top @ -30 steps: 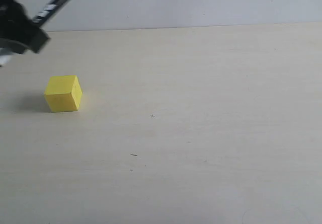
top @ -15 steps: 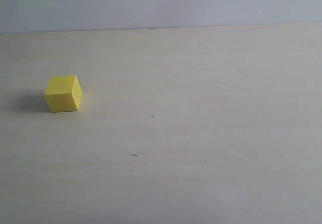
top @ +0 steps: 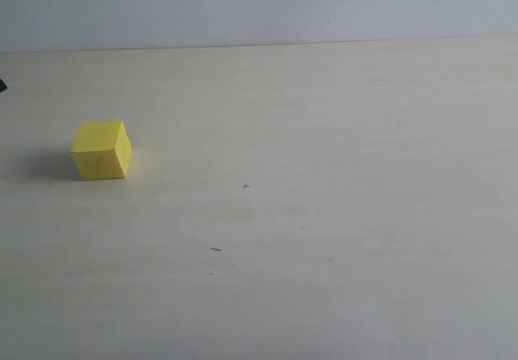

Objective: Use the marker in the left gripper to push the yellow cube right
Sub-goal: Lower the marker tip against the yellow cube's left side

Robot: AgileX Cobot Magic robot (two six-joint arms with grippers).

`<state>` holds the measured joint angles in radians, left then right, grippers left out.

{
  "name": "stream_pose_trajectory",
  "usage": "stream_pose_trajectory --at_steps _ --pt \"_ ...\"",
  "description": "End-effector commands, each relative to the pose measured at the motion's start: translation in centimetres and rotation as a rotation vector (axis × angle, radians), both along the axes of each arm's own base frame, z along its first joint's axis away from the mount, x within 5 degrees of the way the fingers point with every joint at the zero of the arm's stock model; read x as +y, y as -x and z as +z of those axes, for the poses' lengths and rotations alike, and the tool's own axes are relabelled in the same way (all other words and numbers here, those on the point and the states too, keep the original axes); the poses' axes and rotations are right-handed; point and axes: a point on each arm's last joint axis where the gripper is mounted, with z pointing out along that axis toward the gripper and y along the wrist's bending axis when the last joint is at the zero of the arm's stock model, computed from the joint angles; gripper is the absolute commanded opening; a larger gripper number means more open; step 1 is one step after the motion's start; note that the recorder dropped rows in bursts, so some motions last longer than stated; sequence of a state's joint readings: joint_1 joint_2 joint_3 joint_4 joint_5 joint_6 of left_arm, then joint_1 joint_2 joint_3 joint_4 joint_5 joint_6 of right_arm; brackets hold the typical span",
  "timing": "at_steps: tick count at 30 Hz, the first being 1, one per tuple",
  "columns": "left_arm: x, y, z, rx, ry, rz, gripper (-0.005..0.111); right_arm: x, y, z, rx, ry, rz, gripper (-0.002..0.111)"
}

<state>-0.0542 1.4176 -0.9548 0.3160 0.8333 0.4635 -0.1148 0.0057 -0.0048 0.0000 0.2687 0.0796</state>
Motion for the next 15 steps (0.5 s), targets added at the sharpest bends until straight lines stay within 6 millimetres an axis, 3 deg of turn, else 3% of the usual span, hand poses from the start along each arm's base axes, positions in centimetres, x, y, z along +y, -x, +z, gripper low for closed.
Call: stream_pose_trajectory --at_steps 1,10,15 --pt "-0.2 -2.3 -2.5 -0.01 -0.022 -0.118 0.0 0.0 0.0 -0.1 -0.009 0.001 -0.001 0.0" --pt "-0.4 -4.6 -7.4 0.147 -0.179 -0.533 0.0 0.0 0.0 -0.1 -0.009 0.001 -0.001 0.0" --pt "0.9 -6.1 -7.0 0.091 -0.195 -0.532 0.0 0.0 0.0 -0.1 -0.007 0.001 -0.001 0.0"
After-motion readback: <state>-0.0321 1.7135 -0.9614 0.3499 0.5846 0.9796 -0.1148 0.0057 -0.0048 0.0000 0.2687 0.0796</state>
